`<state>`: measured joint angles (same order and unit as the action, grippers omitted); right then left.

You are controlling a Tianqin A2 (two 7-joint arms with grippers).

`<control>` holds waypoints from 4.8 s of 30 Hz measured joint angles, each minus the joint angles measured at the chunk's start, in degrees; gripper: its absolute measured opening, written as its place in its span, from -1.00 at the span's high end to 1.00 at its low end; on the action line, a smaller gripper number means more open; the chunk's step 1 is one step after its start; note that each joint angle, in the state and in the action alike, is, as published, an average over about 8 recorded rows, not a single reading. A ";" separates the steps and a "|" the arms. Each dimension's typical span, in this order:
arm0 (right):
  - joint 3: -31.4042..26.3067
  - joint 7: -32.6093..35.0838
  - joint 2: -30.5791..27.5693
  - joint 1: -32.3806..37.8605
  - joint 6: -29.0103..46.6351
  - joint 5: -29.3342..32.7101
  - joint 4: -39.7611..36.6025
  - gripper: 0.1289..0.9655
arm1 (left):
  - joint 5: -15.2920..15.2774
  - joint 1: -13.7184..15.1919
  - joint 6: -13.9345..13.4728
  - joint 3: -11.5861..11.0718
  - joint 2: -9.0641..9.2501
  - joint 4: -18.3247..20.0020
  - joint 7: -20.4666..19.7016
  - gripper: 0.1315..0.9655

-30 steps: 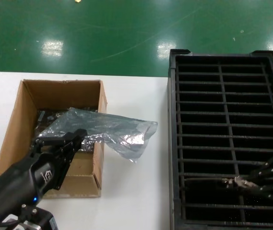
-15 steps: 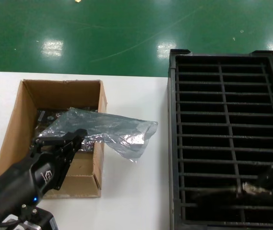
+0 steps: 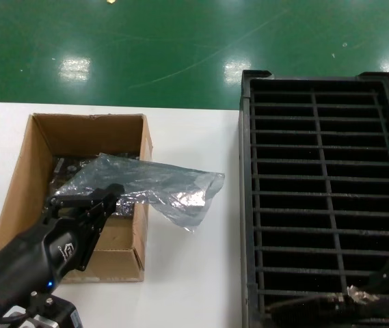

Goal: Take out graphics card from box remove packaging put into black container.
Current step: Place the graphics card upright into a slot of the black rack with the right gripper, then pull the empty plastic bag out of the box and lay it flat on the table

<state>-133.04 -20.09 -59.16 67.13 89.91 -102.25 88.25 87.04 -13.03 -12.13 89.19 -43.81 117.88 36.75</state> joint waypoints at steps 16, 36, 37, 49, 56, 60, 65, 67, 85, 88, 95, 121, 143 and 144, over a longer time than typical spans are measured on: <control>-1.86 -5.45 3.66 1.21 0.01 1.72 -4.38 0.86 | -0.02 0.00 0.00 0.00 0.00 0.00 -0.02 0.98; -2.45 -7.41 6.96 1.55 -0.03 8.63 -9.06 0.86 | -0.03 0.00 -0.01 0.00 0.00 0.00 -0.02 0.98; -2.30 -7.40 7.24 1.45 -0.05 9.24 -9.23 0.86 | -0.03 0.00 -0.01 0.00 0.00 0.00 -0.02 0.98; -0.36 -7.30 9.96 0.41 -0.15 15.54 -10.04 0.86 | -0.03 0.00 -0.01 0.00 0.01 0.00 -0.03 0.98; 0.54 -7.26 11.08 -0.49 -0.51 18.66 -8.96 0.86 | -0.04 0.00 -0.01 -0.01 0.01 0.01 -0.04 0.98; 0.87 -7.34 11.45 -0.88 -0.59 19.87 -8.05 0.86 | -0.04 0.00 -0.01 -0.01 0.01 0.01 -0.04 0.98; 0.19 -8.05 11.23 -0.63 -0.26 19.41 -6.71 0.86 | -0.04 0.00 -0.01 -0.01 0.01 0.01 -0.03 0.98; -0.34 -8.46 11.12 -0.36 -0.15 18.98 -6.18 0.86 | -0.03 0.00 -0.01 -0.01 0.01 0.00 -0.03 0.98; -2.77 -11.18 13.02 0.78 0.01 17.85 -2.99 0.76 | -0.02 0.00 -0.01 0.00 0.01 0.00 -0.02 0.98; -2.23 -11.21 13.05 0.49 0.00 17.66 -2.69 0.68 | -0.03 0.00 -0.01 -0.01 0.01 0.00 -0.02 0.98; 1.16 -11.09 12.03 -1.37 -1.07 16.17 -2.34 0.47 | -0.03 0.00 -0.01 -0.01 0.01 0.00 -0.02 0.98; 24.30 -6.09 8.35 -23.38 -26.08 3.62 -2.66 -0.71 | 7.52 4.06 -1.36 2.24 -0.56 0.09 -6.86 0.98; 24.32 -6.10 8.36 -23.37 -26.09 3.62 -2.66 -1.00 | 62.67 42.32 31.08 55.96 -13.85 -10.28 -31.44 0.98; 24.32 -6.10 8.36 -23.37 -26.09 3.62 -2.66 -1.00 | 64.31 44.50 31.90 58.12 -13.57 -10.62 -31.14 0.98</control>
<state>-108.73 -26.19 -50.81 43.76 63.81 -98.63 85.59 151.34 31.47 19.78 147.31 -57.38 107.26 5.62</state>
